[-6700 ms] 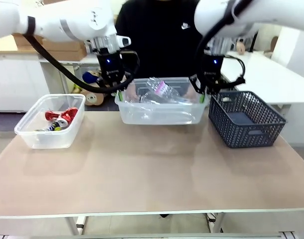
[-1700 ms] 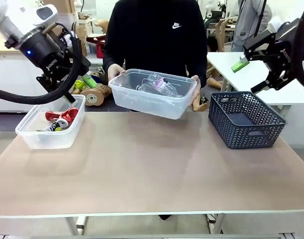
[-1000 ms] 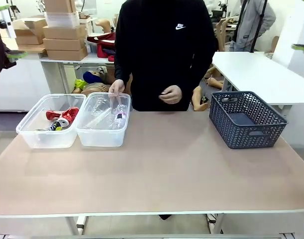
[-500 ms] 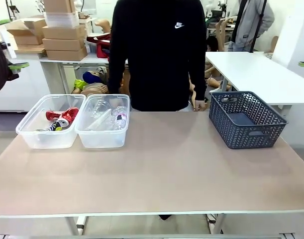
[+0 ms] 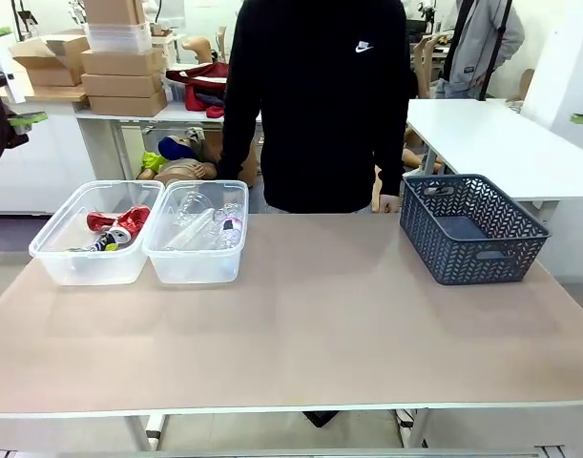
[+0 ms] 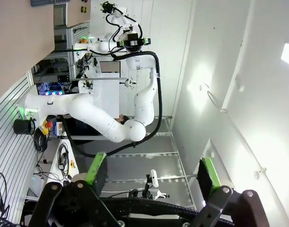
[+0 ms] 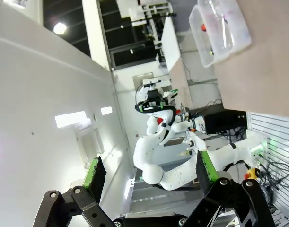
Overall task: Sort the waste into each basket.
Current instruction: Release the Organizing box you were holding.
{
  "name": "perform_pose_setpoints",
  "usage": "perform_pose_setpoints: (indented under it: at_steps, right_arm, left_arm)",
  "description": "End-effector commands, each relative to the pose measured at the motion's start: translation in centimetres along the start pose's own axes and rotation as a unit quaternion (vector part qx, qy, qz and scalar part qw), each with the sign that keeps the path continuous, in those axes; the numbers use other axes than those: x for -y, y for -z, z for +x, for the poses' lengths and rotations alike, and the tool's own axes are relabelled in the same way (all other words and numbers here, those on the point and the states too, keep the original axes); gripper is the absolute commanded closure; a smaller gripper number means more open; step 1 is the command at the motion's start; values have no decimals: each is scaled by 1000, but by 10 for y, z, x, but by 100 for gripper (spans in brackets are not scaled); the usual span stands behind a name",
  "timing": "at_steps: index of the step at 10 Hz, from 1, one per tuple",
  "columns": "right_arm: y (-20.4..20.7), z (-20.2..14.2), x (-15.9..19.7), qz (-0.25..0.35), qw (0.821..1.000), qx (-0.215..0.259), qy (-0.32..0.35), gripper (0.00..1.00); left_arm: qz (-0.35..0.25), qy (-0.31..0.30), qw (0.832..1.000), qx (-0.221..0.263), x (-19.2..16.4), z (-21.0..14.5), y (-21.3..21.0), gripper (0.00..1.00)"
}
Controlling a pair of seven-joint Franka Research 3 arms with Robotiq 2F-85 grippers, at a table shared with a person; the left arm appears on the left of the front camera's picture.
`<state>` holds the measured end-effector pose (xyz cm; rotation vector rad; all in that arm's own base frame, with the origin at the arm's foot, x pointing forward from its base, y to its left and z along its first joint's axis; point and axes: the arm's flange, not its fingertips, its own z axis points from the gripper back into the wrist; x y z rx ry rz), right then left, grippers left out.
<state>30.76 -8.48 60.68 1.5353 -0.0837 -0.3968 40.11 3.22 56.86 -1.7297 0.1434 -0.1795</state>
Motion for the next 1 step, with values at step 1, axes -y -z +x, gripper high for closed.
perform_pose_setpoints:
  at_steps: [1]
  right_arm:
    - [-1, 1, -5, 12, 1000, -4, -1, 0]
  left_arm:
    - [-8, 7, 1000, -6, 1, -1, 0, 0]
